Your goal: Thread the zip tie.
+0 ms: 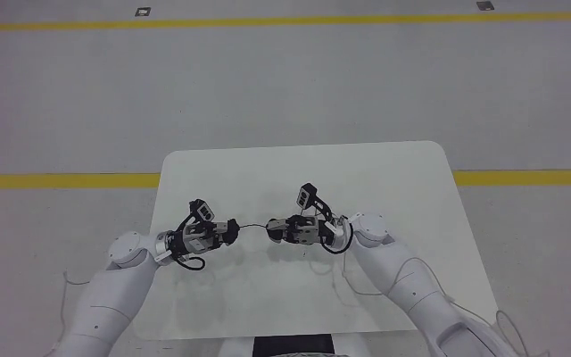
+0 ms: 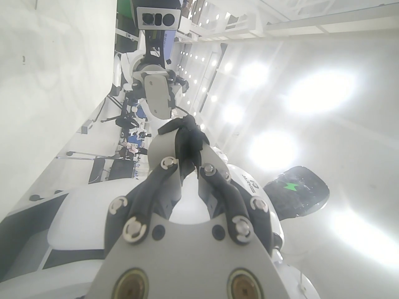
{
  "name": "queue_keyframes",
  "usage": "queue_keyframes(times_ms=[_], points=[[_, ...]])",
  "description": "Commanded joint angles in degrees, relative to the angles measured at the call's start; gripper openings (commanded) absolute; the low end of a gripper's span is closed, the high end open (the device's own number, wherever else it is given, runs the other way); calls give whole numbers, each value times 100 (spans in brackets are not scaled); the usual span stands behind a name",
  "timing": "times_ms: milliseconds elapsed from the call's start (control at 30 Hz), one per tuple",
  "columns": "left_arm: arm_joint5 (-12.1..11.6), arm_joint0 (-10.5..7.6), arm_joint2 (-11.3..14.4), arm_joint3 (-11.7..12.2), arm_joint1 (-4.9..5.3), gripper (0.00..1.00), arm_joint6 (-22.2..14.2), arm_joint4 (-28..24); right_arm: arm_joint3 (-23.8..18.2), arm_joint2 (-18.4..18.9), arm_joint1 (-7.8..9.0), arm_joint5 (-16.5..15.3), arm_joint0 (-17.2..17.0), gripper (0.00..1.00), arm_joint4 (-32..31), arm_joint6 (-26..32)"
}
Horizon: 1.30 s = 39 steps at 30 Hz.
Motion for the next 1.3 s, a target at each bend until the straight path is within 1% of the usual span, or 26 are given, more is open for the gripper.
queue_keyframes(times_ms=[0, 33, 133, 300, 367, 400, 833, 867, 933, 1033, 1067, 1167, 1267], points=[[0, 0, 0, 0, 0, 100, 0, 0, -14, 26, 15, 39, -12, 0, -25, -9], [0, 0, 0, 0, 0, 100, 0, 0, -22, 39, 22, 55, -16, 0, -39, -14], [7, 38, 42, -91, -4, 100, 214, 19, -47, 83, 43, 89, -41, 0, -39, -9], [-5, 86, 44, -165, 20, 100, 274, 37, -89, 102, 58, 125, -62, 0, -22, 23], [-102, 102, 72, -222, 16, 100, 321, 23, -93, 88, 54, 146, -63, 0, 11, 30], [-251, 115, 86, -257, 9, 100, 436, 44, -82, 76, 49, 152, -57, 0, 27, 26], [-251, 115, 86, -257, 9, 100, 436, 44, -76, 71, 47, 153, -53, 0, 28, 21], [-251, 116, 99, -271, 8, 100, 500, 84, -76, 71, 47, 153, -53, 0, 28, 21], [-284, 87, 143, -321, 28, 100, 388, 320, -159, 73, 47, 152, -113, 0, 29, -119], [-445, -2, 160, -269, 67, 100, 0, 521, -263, 132, 62, 120, -196, 0, 164, -61], [-524, -27, 195, -258, 79, 100, 0, 505, -285, 151, 66, 102, -216, 0, 229, -3], [-622, -76, 344, -265, 119, 100, 0, 436, -296, 161, 63, 60, -230, 0, 345, 100], [-685, -117, 550, -295, 170, 100, 0, 179, -282, 102, 34, 16, -226, 0, 471, 151]])
